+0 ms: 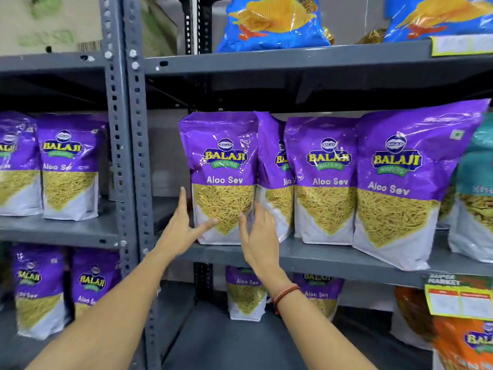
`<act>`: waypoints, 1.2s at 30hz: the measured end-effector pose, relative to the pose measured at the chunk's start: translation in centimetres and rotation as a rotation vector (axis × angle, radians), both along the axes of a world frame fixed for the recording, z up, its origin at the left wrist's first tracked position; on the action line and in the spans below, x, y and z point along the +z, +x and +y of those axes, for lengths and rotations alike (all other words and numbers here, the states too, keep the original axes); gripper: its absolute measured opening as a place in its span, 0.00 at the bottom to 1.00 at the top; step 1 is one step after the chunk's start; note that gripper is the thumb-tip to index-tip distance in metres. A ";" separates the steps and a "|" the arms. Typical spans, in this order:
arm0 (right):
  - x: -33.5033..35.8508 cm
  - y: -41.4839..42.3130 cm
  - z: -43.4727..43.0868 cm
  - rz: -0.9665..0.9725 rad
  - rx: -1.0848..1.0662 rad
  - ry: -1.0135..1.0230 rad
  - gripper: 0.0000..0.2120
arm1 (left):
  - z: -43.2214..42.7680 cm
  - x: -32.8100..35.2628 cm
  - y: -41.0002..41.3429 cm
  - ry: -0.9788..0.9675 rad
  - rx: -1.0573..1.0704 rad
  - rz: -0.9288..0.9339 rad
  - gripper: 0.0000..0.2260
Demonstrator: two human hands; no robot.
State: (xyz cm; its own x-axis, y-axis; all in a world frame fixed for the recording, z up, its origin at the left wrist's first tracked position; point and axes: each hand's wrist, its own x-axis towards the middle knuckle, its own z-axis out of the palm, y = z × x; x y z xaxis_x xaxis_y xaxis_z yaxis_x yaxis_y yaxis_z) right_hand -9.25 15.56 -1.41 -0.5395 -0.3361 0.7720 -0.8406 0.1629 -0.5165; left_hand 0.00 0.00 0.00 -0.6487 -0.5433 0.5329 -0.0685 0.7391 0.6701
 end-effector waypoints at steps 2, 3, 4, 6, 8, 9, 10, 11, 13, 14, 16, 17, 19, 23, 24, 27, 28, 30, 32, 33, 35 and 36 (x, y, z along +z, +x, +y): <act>0.1 0.1 -0.3 -0.025 0.002 -0.024 0.27 | 0.2 0.1 -0.4 0.104 -0.083 -0.050 0.57; -0.1 0.0 -0.7 -0.048 0.019 -0.033 0.24 | 0.3 0.0 -0.5 0.137 -0.112 -0.078 0.56; 0.1 0.3 -0.7 -0.098 0.031 -0.022 0.22 | 0.2 -0.2 -0.8 0.169 -0.139 -0.077 0.55; 0.0 0.4 -1.1 -0.154 0.060 -0.046 0.21 | 0.3 -0.3 -0.9 0.223 -0.167 -0.041 0.54; 0.0 0.4 -1.1 -0.175 0.066 -0.067 0.21 | 0.4 -0.2 -0.7 0.253 -0.172 -0.010 0.53; 0.0 0.4 -1.1 -0.188 0.073 -0.078 0.21 | 0.6 -0.3 -0.4 0.249 -0.159 -0.001 0.52; 0.1 0.5 -1.0 -0.204 0.077 -0.085 0.20 | 0.8 -0.4 -0.1 0.238 -0.144 0.017 0.52; 0.1 0.7 -0.8 -0.209 0.087 -0.104 0.19 | 1.1 -0.5 0.4 0.228 -0.130 0.033 0.51; -0.4 1.1 -0.5 -0.221 0.116 -0.143 0.23 | 1.8 -1.2 1.4 0.216 -0.112 0.084 0.49; -0.7 1.5 -0.3 -0.239 0.146 -0.172 0.26 | 2.1 -1.6 2.0 0.214 -0.104 0.112 0.48; -1.1 2.6 0.5 -0.283 0.213 -0.240 0.27 | 3.0 -2.3 3.3 0.208 -0.089 0.178 0.47; -1.3 3.2 1.0 -0.295 0.250 -0.274 0.24 | 3.5 -2.6 4.0 0.208 -0.084 0.210 0.47; -1.6 4.4 2.2 -0.307 0.319 -0.320 0.21 | 4.6 -3.4 5.6 0.214 -0.079 0.259 0.46; -2.9 6.4 4.2 -0.341 0.396 -0.344 0.35 | 6.5 -5.9 8.5 0.252 -0.069 0.337 0.49; -3.4 6.7 4.5 -0.340 0.413 -0.347 0.38 | 6.9 -6.6 9.2 0.257 -0.064 0.346 0.49; -5.4 7.4 5.1 -0.343 0.457 -0.283 0.43 | 7.6 -9.1 10.8 0.291 -0.056 0.369 0.48; -6.3 7.5 5.2 -0.344 0.464 -0.244 0.44 | 7.9 -10.1 11.2 0.297 -0.048 0.369 0.47; -8.3 7.2 5.1 -0.324 0.466 -0.119 0.41 | 8.3 -12.3 11.8 0.318 -0.021 0.348 0.43; -10.5 6.8 5.0 -0.290 0.471 0.026 0.35 | 8.4 -15.1 12.0 0.374 -0.012 0.326 0.40; -11.5 6.5 5.0 -0.286 0.480 0.088 0.33 | 8.4 -16.6 12.0 0.399 -0.004 0.304 0.40; -14.4 6.0 4.9 -0.327 0.489 0.187 0.33 | 8.3 -19.9 11.8 0.453 0.020 0.243 0.44; -15.6 5.8 4.9 -0.349 0.497 0.230 0.33 | 8.2 -21.4 11.8 0.474 0.035 0.215 0.45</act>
